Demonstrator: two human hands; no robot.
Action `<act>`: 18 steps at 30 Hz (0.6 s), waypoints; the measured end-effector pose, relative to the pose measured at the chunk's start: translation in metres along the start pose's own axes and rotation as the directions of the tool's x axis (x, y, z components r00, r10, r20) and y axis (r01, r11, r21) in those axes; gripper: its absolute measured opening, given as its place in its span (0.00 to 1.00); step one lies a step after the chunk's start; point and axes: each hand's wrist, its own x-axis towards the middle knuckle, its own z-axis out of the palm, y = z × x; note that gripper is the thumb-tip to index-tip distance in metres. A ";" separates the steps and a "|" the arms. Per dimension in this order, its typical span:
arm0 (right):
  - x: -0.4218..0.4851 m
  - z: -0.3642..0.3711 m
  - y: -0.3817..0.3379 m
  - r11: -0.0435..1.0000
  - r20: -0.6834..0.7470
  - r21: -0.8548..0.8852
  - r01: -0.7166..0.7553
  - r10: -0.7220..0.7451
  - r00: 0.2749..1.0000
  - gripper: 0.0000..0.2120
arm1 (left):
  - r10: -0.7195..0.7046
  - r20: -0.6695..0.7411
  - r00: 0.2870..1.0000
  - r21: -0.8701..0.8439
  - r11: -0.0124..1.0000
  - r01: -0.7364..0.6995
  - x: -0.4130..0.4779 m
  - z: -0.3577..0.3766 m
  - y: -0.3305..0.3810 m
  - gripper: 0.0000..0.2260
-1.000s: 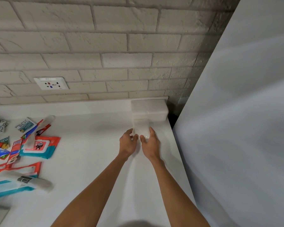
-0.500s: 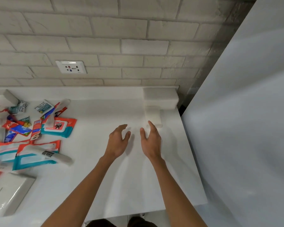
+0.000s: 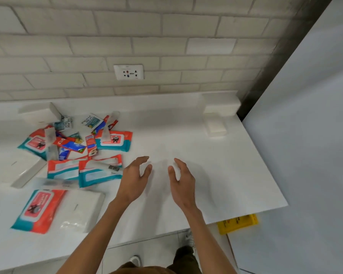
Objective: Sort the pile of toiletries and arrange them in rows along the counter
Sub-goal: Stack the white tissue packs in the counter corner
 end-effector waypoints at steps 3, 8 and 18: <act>-0.039 0.038 -0.015 0.999 0.023 0.039 -0.015 0.014 1.000 0.21 | -0.012 -0.012 1.000 0.022 1.000 0.012 -0.025 -0.033 -0.032 0.17; -0.088 0.087 -0.037 0.997 0.087 0.076 -0.031 0.025 0.996 0.19 | -0.053 -0.100 0.994 0.013 0.998 0.055 -0.065 -0.082 -0.081 0.15; -0.141 0.154 -0.074 0.993 0.251 0.021 -0.120 0.111 0.962 0.19 | -0.230 -0.284 0.931 -0.019 0.972 0.234 -0.117 -0.120 -0.155 0.18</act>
